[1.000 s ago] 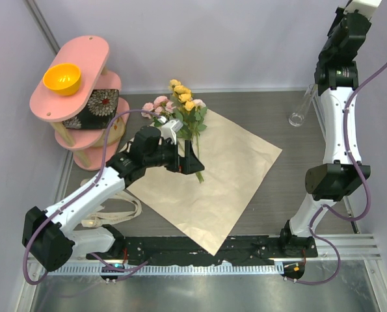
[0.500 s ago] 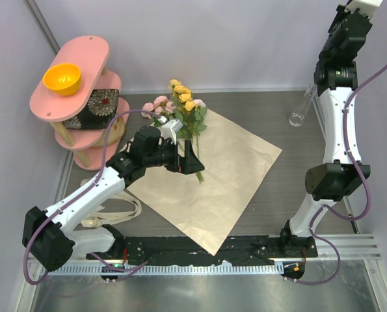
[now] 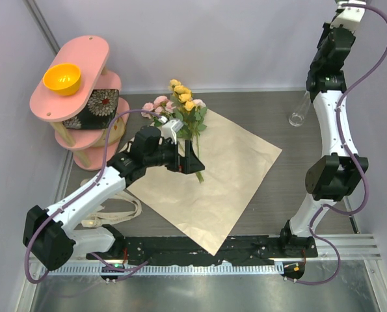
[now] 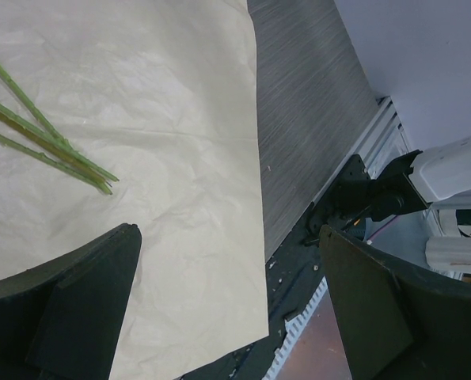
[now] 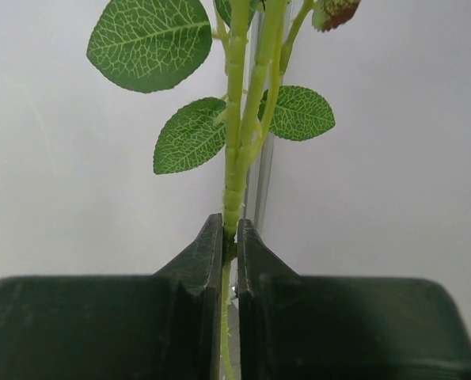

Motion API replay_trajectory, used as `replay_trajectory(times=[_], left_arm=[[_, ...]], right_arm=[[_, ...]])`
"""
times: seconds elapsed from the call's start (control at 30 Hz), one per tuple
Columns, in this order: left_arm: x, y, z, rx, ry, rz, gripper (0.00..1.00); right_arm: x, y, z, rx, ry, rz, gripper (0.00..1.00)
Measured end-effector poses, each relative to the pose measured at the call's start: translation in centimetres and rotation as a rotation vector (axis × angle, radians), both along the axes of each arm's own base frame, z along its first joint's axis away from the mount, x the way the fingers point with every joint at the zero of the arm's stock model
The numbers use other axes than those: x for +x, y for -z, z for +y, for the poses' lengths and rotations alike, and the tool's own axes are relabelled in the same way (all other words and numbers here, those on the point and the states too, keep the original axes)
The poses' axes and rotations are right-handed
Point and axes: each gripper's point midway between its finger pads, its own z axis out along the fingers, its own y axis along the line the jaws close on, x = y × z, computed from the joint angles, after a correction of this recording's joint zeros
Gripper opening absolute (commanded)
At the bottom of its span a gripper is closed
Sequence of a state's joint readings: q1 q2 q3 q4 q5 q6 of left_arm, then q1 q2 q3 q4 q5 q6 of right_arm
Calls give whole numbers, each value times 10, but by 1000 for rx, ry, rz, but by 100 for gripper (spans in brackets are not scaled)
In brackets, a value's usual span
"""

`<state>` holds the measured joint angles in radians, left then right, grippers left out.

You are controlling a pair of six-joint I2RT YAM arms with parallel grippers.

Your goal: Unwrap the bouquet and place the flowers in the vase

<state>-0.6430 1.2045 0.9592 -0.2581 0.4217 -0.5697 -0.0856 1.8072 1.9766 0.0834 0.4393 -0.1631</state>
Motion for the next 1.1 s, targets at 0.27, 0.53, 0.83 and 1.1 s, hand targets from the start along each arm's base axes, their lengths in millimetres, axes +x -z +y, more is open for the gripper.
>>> replay_trajectory(times=[0.27, 0.53, 0.83, 1.1], left_arm=[[1, 1, 0, 1, -2, 2, 100], [2, 7, -1, 4, -4, 12, 100], [4, 13, -2, 14, -4, 25, 100], [5, 20, -4, 21, 1, 45, 100]], right_arm=[[9, 24, -3, -8, -3, 6, 1], [13, 58, -21, 3, 6, 38, 1], [15, 81, -36, 39, 4, 33, 2], [17, 107, -36, 52, -6, 64, 9]])
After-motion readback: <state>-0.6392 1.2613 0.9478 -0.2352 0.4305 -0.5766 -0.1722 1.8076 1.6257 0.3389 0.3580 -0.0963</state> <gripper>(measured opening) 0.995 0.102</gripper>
